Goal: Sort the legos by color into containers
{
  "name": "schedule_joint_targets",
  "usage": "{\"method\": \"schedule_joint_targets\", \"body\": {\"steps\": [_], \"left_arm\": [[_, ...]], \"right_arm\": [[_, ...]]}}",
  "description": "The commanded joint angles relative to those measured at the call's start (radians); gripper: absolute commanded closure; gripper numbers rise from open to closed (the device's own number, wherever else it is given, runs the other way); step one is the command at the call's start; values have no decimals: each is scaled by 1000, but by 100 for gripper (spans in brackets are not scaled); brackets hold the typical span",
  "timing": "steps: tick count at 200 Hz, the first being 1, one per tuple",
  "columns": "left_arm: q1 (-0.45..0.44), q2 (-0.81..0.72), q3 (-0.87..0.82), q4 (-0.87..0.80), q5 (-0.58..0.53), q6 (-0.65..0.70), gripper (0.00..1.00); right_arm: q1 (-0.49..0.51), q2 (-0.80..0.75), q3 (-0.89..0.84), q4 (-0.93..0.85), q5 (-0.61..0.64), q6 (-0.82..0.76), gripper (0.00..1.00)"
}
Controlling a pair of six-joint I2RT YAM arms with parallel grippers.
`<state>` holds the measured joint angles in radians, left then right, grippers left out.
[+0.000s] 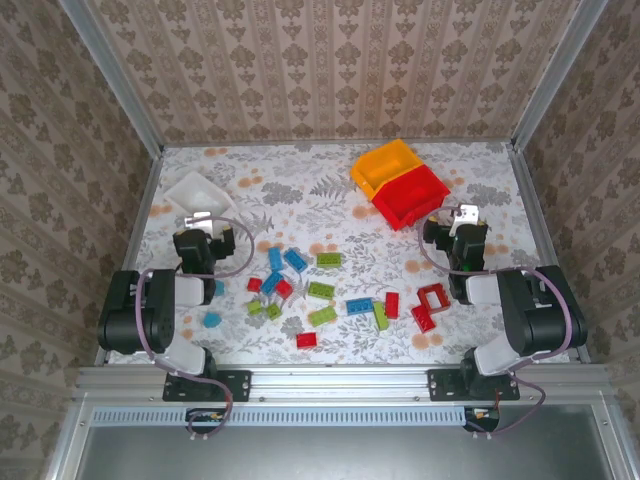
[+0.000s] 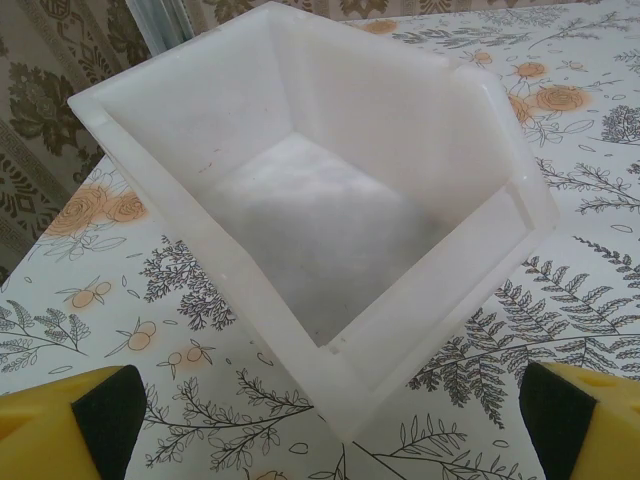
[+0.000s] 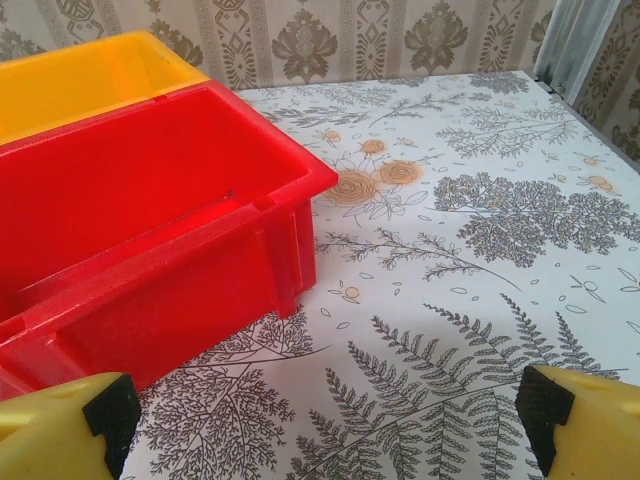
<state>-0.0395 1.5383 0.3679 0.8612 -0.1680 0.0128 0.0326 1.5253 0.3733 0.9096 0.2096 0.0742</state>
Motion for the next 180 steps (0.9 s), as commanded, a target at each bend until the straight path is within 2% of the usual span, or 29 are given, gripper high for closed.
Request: {"method": "schedule_joint_targets", "body": {"steps": [1,135,144,160,171,180], "left_arm": [[-5,-2,20,27,-5,10,0],[-8,-23,11,41,-18,20,0],[-34,-91,33,-61,-76,29,0],[-106,-230,109,-279,-201,49,0],[-147,-316,151,-355,-244,13,0],[-200,-375,202,-415,-299,19,0]], "right_arm": [[0,4,-2,16,22,3,0],[0,-4,-4,22,-22,-15,0],[2,-69,-13,-13,-14,-17,0],[23,-261,22,-211,58,-20,0],[30,-386,71,-311,110,50,0],[32,-475,168,-471,151,138,0]]}}
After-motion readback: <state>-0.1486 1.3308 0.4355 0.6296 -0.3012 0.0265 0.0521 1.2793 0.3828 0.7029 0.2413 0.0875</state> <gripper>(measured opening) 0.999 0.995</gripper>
